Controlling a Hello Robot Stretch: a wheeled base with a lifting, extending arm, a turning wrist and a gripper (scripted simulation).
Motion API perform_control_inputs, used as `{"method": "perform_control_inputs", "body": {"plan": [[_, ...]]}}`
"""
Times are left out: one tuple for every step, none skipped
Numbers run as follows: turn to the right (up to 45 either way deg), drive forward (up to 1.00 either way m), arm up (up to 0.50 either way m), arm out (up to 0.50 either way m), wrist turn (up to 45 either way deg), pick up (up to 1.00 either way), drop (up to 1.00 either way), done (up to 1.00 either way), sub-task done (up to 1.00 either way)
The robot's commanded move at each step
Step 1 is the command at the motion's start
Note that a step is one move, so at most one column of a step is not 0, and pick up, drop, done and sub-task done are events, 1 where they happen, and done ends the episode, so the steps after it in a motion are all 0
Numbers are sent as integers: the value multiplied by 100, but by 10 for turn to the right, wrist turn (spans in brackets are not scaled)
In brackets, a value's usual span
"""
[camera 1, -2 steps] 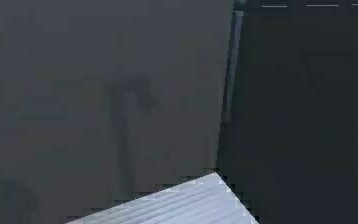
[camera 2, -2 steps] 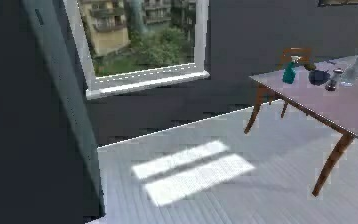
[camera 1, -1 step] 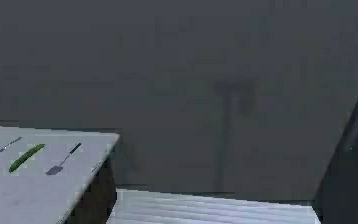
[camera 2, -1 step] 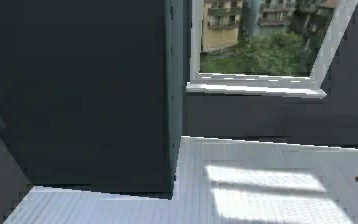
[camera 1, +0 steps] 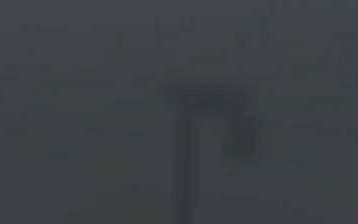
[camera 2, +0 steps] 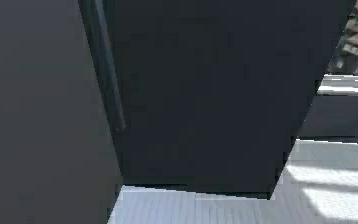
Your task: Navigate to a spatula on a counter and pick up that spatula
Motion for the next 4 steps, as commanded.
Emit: {"method": "perform_control_inputs", "body": {"plan": [[-450,0,0,0,0,0,0,0,0],[-450,0,0,0,0,0,0,0,0],[-450,0,0,0,0,0,0,0,0],[-180,0,0,0,0,0,0,0,0]]}}
